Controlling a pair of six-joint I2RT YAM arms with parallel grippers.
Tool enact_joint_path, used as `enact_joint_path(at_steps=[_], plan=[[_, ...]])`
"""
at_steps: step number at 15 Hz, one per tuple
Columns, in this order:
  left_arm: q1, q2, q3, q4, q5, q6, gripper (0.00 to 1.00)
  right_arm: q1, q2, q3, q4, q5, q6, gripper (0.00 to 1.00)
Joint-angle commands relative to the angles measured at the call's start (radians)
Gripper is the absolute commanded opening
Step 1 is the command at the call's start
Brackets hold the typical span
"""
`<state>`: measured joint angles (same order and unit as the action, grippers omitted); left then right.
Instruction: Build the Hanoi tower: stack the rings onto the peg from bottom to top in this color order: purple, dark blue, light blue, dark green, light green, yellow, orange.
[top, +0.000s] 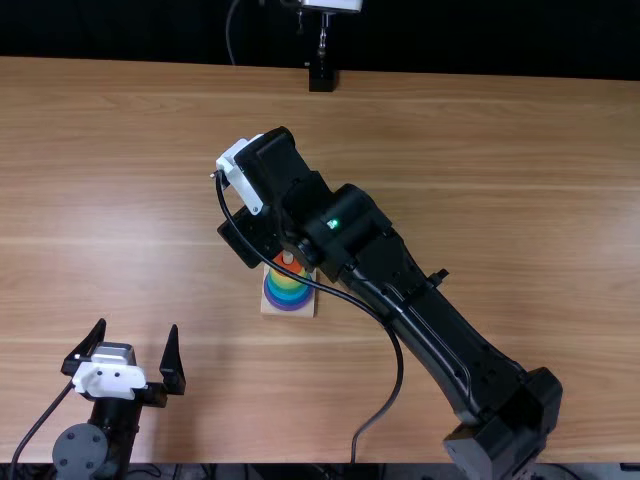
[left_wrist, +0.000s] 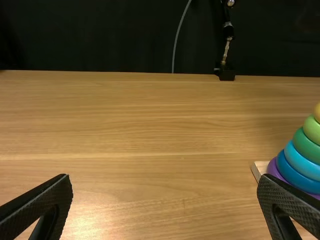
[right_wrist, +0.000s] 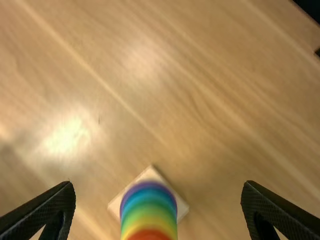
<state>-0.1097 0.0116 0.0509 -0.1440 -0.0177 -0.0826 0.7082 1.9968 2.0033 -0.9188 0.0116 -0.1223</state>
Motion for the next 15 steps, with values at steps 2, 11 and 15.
enact_joint_path(at_steps=[2,11,15], plan=[[0.010,-0.012,-0.045,-0.014,0.009,0.003,1.00,-0.111,-0.282,-0.195,0.161,0.031,0.004,1.00],[0.010,-0.012,-0.045,-0.012,0.009,0.003,1.00,-0.533,-1.115,-1.134,0.804,0.062,0.004,1.00],[0.010,-0.012,-0.045,-0.012,0.009,0.003,1.00,-0.731,-1.587,-1.562,0.850,0.060,0.074,1.00]])
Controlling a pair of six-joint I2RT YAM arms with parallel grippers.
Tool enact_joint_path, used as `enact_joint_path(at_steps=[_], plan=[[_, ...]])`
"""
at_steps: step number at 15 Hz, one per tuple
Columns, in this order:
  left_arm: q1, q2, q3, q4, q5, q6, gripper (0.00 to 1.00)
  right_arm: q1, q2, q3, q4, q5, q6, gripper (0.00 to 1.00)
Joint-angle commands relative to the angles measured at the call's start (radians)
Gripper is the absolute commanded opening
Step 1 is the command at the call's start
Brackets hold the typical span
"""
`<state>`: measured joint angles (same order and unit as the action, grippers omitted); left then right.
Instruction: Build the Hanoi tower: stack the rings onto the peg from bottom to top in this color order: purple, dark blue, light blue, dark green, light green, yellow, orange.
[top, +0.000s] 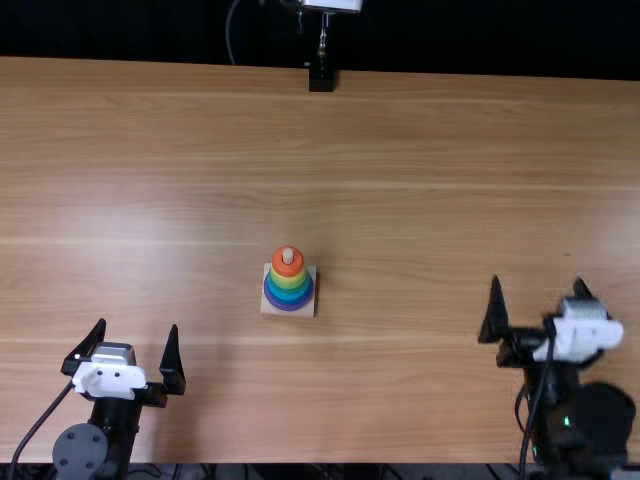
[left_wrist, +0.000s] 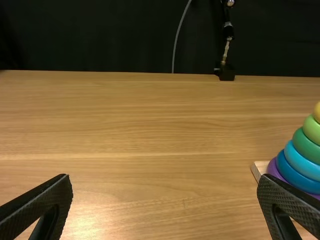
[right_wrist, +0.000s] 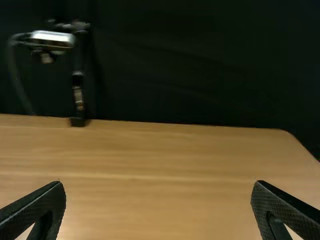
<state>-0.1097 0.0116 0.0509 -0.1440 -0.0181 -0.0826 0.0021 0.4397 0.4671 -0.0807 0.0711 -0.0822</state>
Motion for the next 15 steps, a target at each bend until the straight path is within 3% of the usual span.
enact_joint_path(at_steps=[1,5,9,15], plan=[[0.010,-0.012,-0.045,-0.012,0.009,0.003,1.00,-0.044,-0.133,-0.094,0.023,-0.001,0.034,1.00],[0.010,-0.012,-0.045,-0.012,0.009,0.003,1.00,-0.045,-0.272,-0.311,0.021,0.002,0.031,1.00],[0.010,-0.012,-0.045,-0.012,0.009,0.003,1.00,-0.047,-0.412,-0.403,0.011,0.006,0.036,1.00],[0.010,-0.012,-0.045,-0.014,0.009,0.003,1.00,-0.044,-0.440,-0.452,-0.029,0.002,0.025,1.00]])
